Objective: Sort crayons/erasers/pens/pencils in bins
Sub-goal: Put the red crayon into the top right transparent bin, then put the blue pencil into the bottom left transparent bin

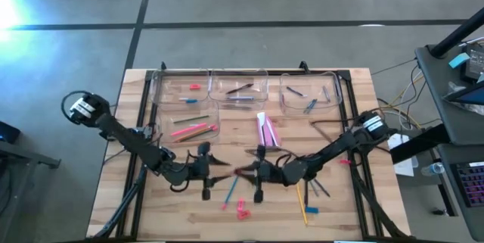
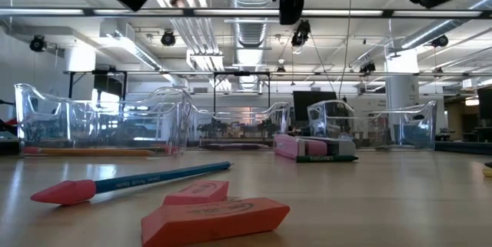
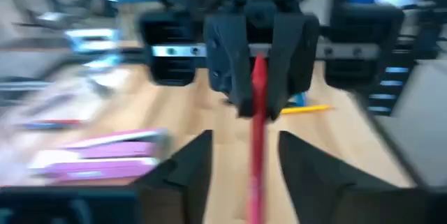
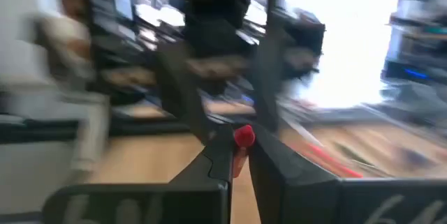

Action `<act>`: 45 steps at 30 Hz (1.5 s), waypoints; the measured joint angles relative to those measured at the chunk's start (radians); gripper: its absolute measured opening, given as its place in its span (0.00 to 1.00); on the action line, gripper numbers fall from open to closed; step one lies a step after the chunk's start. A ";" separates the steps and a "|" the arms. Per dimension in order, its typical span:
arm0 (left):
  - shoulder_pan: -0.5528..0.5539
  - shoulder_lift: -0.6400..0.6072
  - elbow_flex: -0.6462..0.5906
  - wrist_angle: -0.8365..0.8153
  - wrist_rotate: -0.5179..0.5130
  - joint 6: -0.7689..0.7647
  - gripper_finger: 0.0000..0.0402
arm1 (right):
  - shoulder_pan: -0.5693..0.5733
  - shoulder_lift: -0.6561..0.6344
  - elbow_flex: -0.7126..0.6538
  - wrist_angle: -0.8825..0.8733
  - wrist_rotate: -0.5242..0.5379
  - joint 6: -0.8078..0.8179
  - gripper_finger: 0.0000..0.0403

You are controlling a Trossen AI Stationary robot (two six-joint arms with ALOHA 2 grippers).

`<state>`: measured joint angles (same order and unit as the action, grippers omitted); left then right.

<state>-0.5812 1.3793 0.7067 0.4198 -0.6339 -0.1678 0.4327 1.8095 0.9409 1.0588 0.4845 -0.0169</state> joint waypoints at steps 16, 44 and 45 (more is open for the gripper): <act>-0.003 -0.178 -0.012 -0.265 -0.209 -0.114 0.59 | -0.419 -0.629 -0.010 -1.486 0.403 0.512 0.05; -0.015 -0.011 0.043 -0.268 0.073 -0.229 0.59 | -0.630 -0.787 -0.089 -1.672 0.098 0.522 0.59; -0.019 0.014 0.058 -0.285 0.083 -0.254 0.59 | -0.613 -0.794 -0.087 -1.671 0.072 0.522 0.61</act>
<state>-0.6002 1.3928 0.7644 0.1348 -0.5508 -0.4216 -0.1806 1.0156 0.8542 -0.6124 0.5562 0.5053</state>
